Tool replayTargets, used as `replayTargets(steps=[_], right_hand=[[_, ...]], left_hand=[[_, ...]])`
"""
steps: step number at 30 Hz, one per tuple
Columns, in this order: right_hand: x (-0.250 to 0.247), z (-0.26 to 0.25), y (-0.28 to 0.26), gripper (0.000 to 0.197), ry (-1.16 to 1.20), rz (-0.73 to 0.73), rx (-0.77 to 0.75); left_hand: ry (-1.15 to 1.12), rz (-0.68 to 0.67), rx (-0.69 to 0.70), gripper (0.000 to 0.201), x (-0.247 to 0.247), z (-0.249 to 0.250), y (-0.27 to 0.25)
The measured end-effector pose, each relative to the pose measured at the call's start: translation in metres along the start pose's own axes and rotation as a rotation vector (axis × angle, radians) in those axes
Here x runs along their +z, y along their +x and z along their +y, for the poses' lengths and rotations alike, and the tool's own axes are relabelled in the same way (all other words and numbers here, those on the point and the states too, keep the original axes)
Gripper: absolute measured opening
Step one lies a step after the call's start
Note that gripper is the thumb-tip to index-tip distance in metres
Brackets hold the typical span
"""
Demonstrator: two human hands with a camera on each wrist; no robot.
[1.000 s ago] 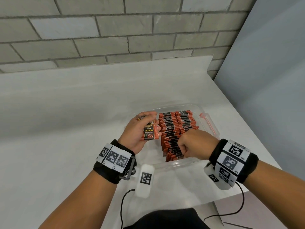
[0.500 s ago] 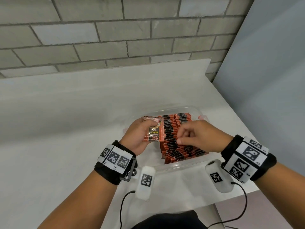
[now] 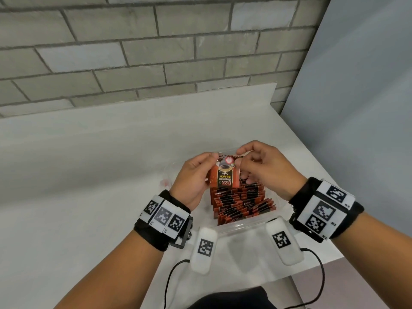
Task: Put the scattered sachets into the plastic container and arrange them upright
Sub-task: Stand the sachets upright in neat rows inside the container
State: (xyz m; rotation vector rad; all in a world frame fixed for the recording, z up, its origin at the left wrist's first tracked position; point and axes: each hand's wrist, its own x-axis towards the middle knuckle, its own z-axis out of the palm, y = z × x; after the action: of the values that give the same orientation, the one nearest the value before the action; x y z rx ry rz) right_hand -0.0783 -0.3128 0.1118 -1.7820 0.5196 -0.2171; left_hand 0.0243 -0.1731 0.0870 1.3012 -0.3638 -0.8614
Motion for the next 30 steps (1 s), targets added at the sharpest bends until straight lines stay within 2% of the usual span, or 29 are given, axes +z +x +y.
replayTargets(steps=[2, 4, 8, 10, 12, 13, 15, 17, 20, 22, 25, 30], right_hand=[[0.001, 0.004, -0.003, 0.021, 0.018, -0.081, 0.048], [0.000, 0.009, -0.006, 0.017, 0.041, -0.110, 0.058], [-0.010, 0.011, -0.006, 0.008, 0.344, 0.046, 0.097], [-0.022, 0.010, -0.005, 0.008, 0.354, 0.109, 0.077], [-0.036, 0.013, -0.005, 0.012, 0.139, 0.107, -0.034], [-0.043, 0.015, -0.006, 0.014, -0.061, 0.060, -0.117], [-0.054, 0.018, -0.011, 0.022, -0.508, -0.093, -0.230], [-0.059, 0.019, -0.017, 0.032, -0.734, -0.266, -0.195], [-0.054, 0.020, -0.022, 0.044, -0.888, -0.431, -0.141], [-0.050, 0.019, -0.024, 0.046, -0.915, -0.435, -0.121], [-0.046, 0.019, -0.024, 0.037, -0.946, -0.435, -0.095], [-0.044, 0.017, -0.026, 0.030, -0.965, -0.522, -0.077]], left_hand=[[-0.015, 0.032, 0.037, 0.021, 0.003, 0.000, 0.002], [-0.038, 0.024, 0.040, 0.018, 0.006, -0.001, 0.002], [0.029, -0.031, -0.024, 0.014, 0.005, -0.005, 0.000], [0.101, 0.017, -0.075, 0.014, 0.004, -0.006, -0.001], [0.135, 0.138, -0.125, 0.016, 0.002, -0.007, 0.000], [0.132, 0.197, -0.155, 0.017, 0.000, -0.006, 0.000], [0.100, 0.264, -0.247, 0.015, -0.001, -0.005, -0.002], [0.051, 0.269, -0.355, 0.009, 0.001, -0.005, -0.005], [-0.007, 0.247, -0.483, 0.015, 0.005, -0.008, -0.010], [-0.043, 0.230, -0.536, 0.013, 0.009, -0.009, -0.012], [-0.068, 0.230, -0.568, 0.015, 0.015, -0.010, -0.012], [-0.080, 0.232, -0.606, 0.024, 0.021, -0.009, -0.011]])
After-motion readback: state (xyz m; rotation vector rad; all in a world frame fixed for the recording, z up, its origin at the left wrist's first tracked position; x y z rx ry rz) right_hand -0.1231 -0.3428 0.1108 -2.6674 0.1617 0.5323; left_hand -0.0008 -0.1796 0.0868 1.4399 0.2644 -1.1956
